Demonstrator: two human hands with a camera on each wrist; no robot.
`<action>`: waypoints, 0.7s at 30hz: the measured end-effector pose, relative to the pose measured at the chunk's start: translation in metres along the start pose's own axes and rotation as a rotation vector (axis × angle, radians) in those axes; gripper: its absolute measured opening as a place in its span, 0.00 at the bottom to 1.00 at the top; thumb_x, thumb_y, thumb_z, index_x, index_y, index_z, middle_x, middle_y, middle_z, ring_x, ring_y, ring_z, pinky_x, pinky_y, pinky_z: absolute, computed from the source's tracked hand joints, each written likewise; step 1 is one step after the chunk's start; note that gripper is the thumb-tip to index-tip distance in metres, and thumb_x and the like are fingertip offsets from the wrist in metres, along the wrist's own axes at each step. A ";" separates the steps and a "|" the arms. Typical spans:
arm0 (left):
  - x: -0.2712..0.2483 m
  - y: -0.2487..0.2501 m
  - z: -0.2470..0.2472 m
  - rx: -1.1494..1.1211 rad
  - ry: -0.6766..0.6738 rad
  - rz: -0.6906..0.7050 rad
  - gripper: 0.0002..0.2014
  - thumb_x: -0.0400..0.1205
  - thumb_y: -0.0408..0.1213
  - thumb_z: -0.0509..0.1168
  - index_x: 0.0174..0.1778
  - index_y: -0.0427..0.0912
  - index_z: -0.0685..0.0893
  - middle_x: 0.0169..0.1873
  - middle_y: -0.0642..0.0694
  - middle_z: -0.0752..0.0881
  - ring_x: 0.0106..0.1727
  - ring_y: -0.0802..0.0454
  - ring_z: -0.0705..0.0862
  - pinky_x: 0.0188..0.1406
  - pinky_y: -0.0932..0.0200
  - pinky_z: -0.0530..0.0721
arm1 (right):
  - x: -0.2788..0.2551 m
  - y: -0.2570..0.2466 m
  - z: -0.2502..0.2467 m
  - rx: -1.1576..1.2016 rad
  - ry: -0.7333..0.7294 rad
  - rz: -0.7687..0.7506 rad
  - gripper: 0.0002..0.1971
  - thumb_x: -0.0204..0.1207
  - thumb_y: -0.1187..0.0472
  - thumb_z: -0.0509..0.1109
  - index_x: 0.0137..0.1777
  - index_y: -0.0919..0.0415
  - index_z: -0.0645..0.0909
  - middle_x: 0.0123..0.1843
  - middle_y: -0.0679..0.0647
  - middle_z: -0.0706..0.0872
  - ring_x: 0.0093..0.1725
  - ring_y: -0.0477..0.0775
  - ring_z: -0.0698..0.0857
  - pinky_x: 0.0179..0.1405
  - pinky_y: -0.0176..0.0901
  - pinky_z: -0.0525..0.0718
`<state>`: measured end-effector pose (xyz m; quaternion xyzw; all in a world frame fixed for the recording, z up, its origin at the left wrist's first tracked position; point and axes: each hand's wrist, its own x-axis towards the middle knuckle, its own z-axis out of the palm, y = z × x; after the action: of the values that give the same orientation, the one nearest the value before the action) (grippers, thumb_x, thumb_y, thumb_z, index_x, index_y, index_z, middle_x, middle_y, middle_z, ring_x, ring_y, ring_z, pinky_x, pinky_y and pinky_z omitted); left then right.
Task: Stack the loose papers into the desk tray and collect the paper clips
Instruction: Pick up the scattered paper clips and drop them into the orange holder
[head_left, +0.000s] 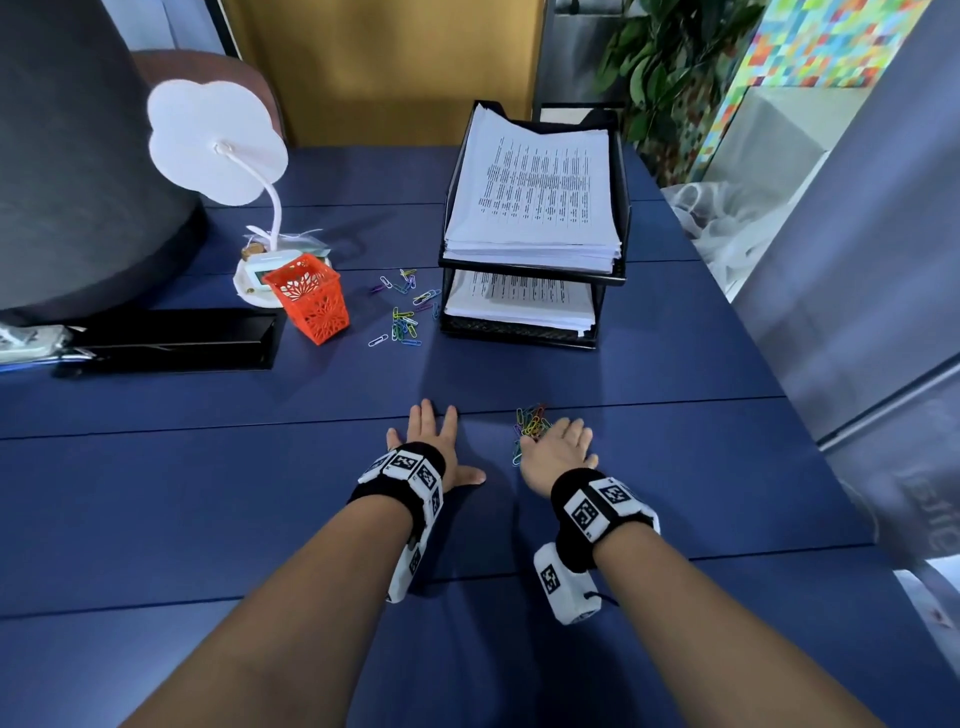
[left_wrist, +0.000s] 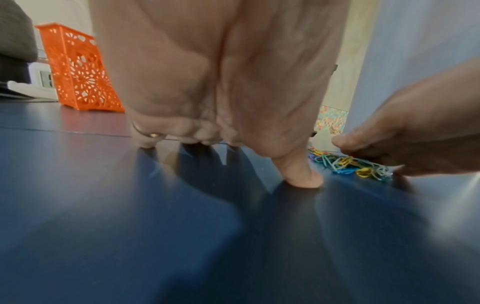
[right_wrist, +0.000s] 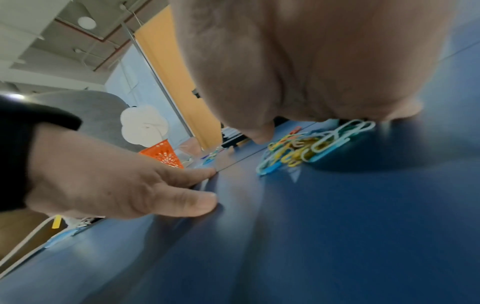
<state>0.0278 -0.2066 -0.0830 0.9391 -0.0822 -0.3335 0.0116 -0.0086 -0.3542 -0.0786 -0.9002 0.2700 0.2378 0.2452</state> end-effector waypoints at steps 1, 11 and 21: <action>-0.001 0.000 0.000 0.007 -0.003 0.000 0.53 0.76 0.67 0.61 0.82 0.48 0.33 0.81 0.39 0.31 0.83 0.42 0.33 0.79 0.34 0.44 | -0.001 -0.004 0.000 0.007 -0.023 -0.039 0.36 0.85 0.49 0.52 0.83 0.68 0.40 0.85 0.61 0.40 0.84 0.60 0.40 0.81 0.61 0.45; 0.004 -0.013 -0.003 0.019 -0.044 0.057 0.54 0.75 0.58 0.69 0.83 0.47 0.35 0.82 0.38 0.33 0.83 0.40 0.36 0.78 0.33 0.50 | 0.018 -0.024 -0.020 -0.098 -0.100 -0.174 0.32 0.85 0.51 0.50 0.84 0.63 0.45 0.86 0.54 0.41 0.85 0.57 0.41 0.80 0.66 0.48; 0.006 -0.025 -0.029 0.024 -0.031 0.146 0.44 0.80 0.52 0.66 0.84 0.42 0.46 0.83 0.38 0.46 0.83 0.40 0.52 0.79 0.46 0.58 | 0.012 -0.068 -0.013 -0.249 -0.150 -0.285 0.29 0.84 0.50 0.53 0.80 0.67 0.58 0.83 0.61 0.53 0.83 0.61 0.52 0.78 0.65 0.60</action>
<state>0.0539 -0.1836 -0.0660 0.9254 -0.1547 -0.3452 0.0235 0.0450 -0.3167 -0.0538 -0.9325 0.0895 0.2986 0.1824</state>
